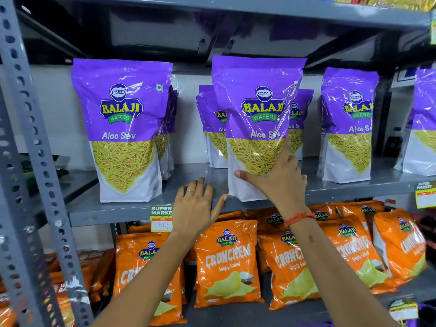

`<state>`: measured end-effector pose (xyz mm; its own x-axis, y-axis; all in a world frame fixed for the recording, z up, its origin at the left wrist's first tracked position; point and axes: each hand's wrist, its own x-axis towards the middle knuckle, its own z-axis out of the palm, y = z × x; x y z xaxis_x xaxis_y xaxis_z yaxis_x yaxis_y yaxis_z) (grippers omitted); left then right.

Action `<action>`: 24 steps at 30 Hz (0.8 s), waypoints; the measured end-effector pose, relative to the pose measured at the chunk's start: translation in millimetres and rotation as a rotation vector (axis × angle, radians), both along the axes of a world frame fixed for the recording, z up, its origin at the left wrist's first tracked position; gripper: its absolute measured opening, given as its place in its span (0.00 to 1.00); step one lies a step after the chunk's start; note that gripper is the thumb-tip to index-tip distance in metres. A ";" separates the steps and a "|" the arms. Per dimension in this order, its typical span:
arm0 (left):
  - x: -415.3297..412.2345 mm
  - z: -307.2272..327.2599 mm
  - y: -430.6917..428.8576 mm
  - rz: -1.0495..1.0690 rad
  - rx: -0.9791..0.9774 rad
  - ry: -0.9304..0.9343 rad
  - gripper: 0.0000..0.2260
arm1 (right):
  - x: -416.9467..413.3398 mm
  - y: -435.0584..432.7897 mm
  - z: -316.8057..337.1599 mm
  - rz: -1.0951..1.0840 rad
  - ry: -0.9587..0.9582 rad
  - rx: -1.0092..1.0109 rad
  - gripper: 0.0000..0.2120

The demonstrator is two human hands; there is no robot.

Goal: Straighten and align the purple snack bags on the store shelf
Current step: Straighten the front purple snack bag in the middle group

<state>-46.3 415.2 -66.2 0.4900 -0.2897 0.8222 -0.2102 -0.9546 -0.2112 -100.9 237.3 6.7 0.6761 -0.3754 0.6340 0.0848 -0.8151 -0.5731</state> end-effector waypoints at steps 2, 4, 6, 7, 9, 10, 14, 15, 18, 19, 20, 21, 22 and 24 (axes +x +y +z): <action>0.2 -0.2 0.2 -0.002 -0.004 0.008 0.27 | -1.5 0.5 -0.4 0.021 -0.010 0.008 0.64; 0.4 -0.3 0.4 -0.003 -0.008 0.010 0.27 | -2.8 0.7 -0.5 0.037 -0.014 0.012 0.63; 0.4 -0.3 0.3 -0.007 -0.009 0.010 0.27 | -4.5 -0.2 -0.8 0.041 -0.023 0.015 0.61; 0.3 -0.2 0.3 -0.010 -0.010 0.009 0.27 | -5.5 -1.3 -1.4 0.042 -0.037 0.017 0.59; 0.6 -0.2 0.4 -0.014 -0.011 0.009 0.27 | -7.9 -3.5 -3.1 0.043 -0.081 0.020 0.54; 0.9 -0.3 0.6 -0.015 -0.012 0.010 0.27 | -9.1 -4.4 -4.2 0.048 -0.104 0.024 0.52; 0.9 -1.4 1.1 -0.017 -0.012 0.018 0.26 | -12.9 -5.0 -8.2 0.065 -0.148 0.030 0.50; 0.7 -1.2 1.1 -0.018 -0.012 0.018 0.26 | -13.3 -4.1 -9.2 0.063 -0.138 0.014 0.51; 0.0 0.0 0.7 -0.026 -0.015 0.012 0.26 | -12.1 -1.1 -12.0 0.072 -0.101 -0.027 0.54; -0.2 0.3 0.9 -0.027 -0.016 0.007 0.26 | -10.9 -0.2 -12.8 0.075 -0.093 -0.038 0.55; -0.5 0.6 0.9 -0.027 -0.016 0.007 0.26 | -9.6 0.4 -13.6 0.077 -0.089 -0.044 0.55; -1.1 0.8 0.7 -0.028 -0.014 0.008 0.26 | -8.4 0.7 -14.3 0.078 -0.089 -0.044 0.55; -1.4 0.9 0.4 -0.028 -0.012 0.007 0.26 | -7.2 0.7 -14.8 0.078 -0.094 -0.039 0.55; -1.8 0.9 0.1 -0.027 -0.011 0.002 0.26 | -4.3 1.0 -14.8 0.072 -0.104 -0.035 0.56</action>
